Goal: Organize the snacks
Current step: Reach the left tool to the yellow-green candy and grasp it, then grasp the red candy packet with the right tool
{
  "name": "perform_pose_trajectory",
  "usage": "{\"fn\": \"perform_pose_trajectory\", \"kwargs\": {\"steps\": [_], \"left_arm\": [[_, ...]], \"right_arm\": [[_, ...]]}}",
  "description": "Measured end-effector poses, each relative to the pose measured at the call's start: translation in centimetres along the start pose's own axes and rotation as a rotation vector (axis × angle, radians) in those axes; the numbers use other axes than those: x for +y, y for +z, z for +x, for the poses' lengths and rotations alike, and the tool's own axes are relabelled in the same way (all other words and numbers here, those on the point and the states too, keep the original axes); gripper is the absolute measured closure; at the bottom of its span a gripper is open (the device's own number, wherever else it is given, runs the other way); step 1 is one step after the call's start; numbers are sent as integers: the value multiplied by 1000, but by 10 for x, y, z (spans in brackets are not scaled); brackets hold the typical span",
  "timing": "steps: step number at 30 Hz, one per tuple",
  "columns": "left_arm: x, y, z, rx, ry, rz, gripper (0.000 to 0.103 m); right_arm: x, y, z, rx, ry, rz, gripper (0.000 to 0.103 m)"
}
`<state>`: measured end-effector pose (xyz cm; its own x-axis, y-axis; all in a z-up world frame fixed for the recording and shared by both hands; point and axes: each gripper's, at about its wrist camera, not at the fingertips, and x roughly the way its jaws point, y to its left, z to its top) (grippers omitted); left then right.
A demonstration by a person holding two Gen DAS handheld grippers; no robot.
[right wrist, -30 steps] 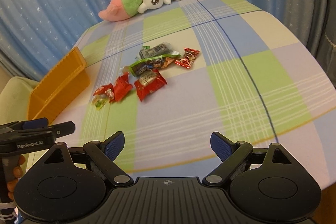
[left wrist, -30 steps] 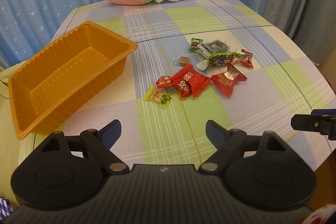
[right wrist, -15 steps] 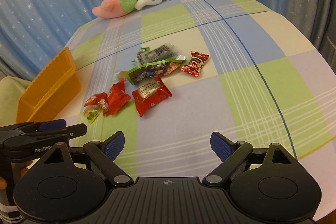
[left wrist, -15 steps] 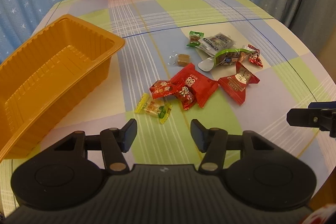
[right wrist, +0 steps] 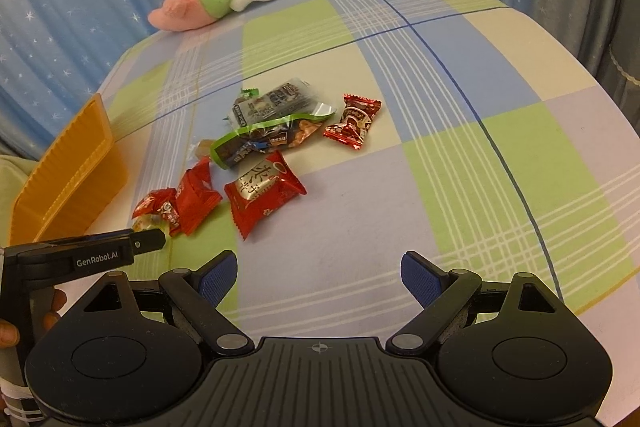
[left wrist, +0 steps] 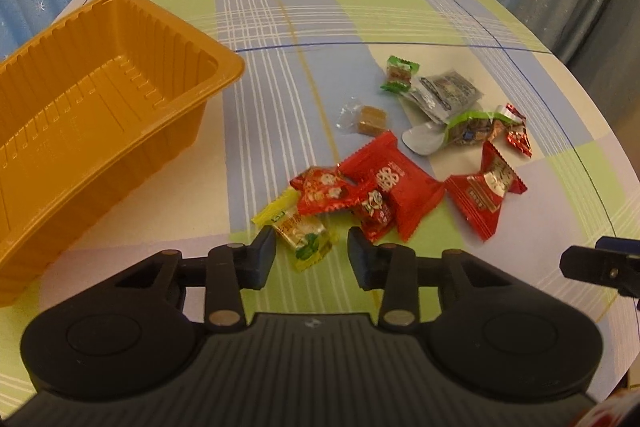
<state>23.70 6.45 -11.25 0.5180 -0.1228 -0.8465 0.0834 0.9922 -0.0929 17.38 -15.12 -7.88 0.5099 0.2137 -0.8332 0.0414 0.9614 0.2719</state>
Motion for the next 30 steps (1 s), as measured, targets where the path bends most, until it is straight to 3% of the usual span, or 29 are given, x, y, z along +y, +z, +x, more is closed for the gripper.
{"fn": "perform_pose_trajectory", "kwargs": {"steps": [5,12,22,30], "left_arm": [[2,7,5,-8,4,-3,67],[5,8,7,-24,18,50,78],[18,1,2,-27,48,79,79],[34,-6,-7,-9,70,55,79]], "right_arm": [[4,4,6,10,-1,-6,14],[11,8,13,24,6,-21,14],[24,15,27,34,37,-37,15],[29,27,39,3,109,45,16]]}}
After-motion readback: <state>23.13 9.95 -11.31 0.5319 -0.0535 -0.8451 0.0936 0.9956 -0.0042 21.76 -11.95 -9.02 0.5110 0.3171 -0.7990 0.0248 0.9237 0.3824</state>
